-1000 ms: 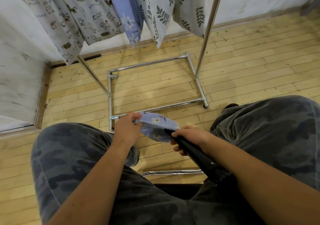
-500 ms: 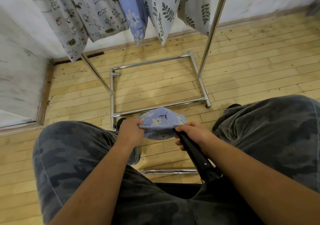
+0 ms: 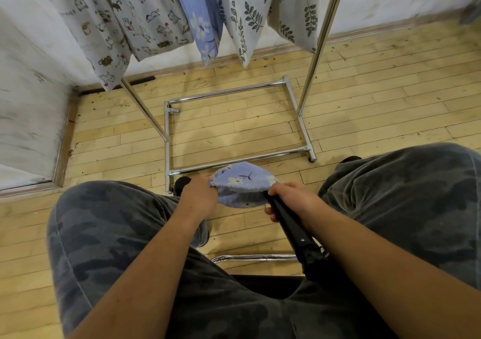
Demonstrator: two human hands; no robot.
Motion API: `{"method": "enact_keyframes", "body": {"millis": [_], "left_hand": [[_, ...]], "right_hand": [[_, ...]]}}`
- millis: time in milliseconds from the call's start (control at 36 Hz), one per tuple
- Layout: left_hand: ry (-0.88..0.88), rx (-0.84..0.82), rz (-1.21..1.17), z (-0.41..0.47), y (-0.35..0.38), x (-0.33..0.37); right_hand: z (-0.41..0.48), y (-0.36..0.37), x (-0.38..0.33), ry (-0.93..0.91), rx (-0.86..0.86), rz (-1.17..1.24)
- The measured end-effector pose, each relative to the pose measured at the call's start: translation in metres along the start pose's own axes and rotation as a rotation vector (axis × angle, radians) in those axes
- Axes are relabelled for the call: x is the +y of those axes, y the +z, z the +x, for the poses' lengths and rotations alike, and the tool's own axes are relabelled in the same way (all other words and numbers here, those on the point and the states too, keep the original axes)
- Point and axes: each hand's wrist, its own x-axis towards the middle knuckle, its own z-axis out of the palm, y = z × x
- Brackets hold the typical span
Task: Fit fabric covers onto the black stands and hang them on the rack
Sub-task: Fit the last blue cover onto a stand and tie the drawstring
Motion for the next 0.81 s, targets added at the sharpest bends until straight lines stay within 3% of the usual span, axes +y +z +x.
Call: {"method": "enact_keyframes", "body": {"millis": [222, 389, 472, 667, 806], "left_hand": [[-0.009, 0.033, 0.116, 0.001, 0.003, -0.006], [0.086, -0.067, 0.085, -0.004, -0.001, 0.002], [0.124, -0.009, 0.122, -0.002, -0.004, 0.001], [0.146, 0.056, -0.099, -0.005, -0.004, 0.004], [0.112, 0.064, -0.102, -0.006, -0.005, 0.005]], "right_hand": [[0.0, -0.001, -0.002, -0.037, -0.026, 0.018], [-0.008, 0.002, -0.004, -0.036, -0.081, 0.026], [-0.011, 0.001, -0.005, -0.044, -0.117, 0.015], [-0.019, 0.004, -0.005, -0.021, -0.123, -0.03], [-0.021, 0.006, -0.005, 0.011, -0.131, -0.092]]}}
